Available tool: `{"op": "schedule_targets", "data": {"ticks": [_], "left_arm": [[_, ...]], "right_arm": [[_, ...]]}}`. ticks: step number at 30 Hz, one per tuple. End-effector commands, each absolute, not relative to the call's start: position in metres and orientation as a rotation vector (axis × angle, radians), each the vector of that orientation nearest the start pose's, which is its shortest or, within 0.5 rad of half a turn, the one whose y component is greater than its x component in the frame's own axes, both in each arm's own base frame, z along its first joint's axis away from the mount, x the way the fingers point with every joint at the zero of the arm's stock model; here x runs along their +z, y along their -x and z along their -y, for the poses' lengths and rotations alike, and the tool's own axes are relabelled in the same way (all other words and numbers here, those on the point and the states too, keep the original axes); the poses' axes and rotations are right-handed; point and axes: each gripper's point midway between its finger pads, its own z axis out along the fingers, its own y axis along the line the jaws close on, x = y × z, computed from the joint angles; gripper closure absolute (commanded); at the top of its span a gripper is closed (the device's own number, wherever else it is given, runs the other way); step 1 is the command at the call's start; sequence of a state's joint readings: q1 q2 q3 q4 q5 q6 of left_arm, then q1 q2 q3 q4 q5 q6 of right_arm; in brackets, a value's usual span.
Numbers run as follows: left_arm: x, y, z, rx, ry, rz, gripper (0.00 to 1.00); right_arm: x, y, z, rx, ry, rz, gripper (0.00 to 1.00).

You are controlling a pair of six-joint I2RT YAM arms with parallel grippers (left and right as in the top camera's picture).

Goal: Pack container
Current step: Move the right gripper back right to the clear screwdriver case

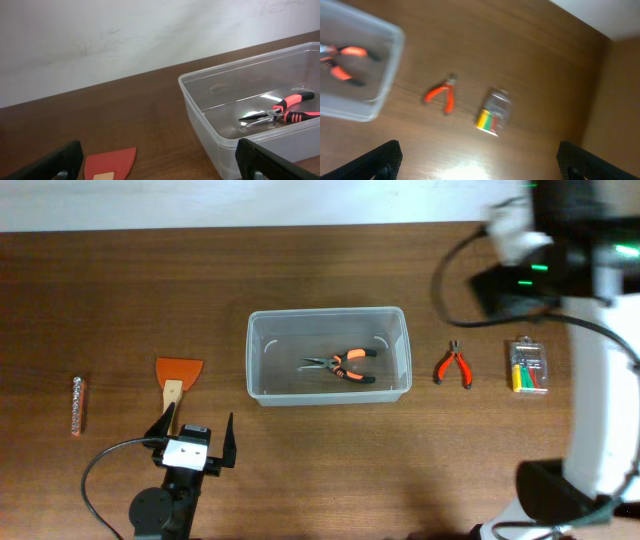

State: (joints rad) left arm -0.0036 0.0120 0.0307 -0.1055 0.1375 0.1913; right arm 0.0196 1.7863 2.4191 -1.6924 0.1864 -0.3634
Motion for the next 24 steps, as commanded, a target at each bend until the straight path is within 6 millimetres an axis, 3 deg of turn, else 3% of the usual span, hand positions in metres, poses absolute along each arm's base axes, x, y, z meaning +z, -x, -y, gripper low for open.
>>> {"op": "schedule_targets", "data": {"ticks": [1, 2, 4, 12, 16, 24], "left_arm": [[0.159, -0.243, 0.024, 0.039, -0.274, -1.634, 0.01], [0.159, -0.243, 0.025, 0.039, -0.274, -1.634, 0.01], [0.159, -0.243, 0.025, 0.039, -0.274, -1.634, 0.01], [0.159, -0.243, 0.025, 0.039, -0.274, -1.634, 0.01], [0.159, -0.243, 0.025, 0.039, -0.274, -1.634, 0.01], [0.159, -0.243, 0.024, 0.039, -0.274, -1.634, 0.01]], "right_arm": [[0.366, -0.346, 0.064, -0.354, 0.251, -2.597, 0.01], [0.363, -0.345, 0.084, -0.318, 0.165, -2.607, 0.01], [0.353, -0.342, 0.103, -0.273, 0.082, -2.639, 0.01], [0.279, -0.351, 0.158, -0.189, -0.113, -2.749, 0.01], [0.242, -0.352, 0.161, -0.158, -0.125, -2.811, 0.01], [0.188, -0.358, 0.166, -0.148, -0.132, -2.857, 0.01]]}}
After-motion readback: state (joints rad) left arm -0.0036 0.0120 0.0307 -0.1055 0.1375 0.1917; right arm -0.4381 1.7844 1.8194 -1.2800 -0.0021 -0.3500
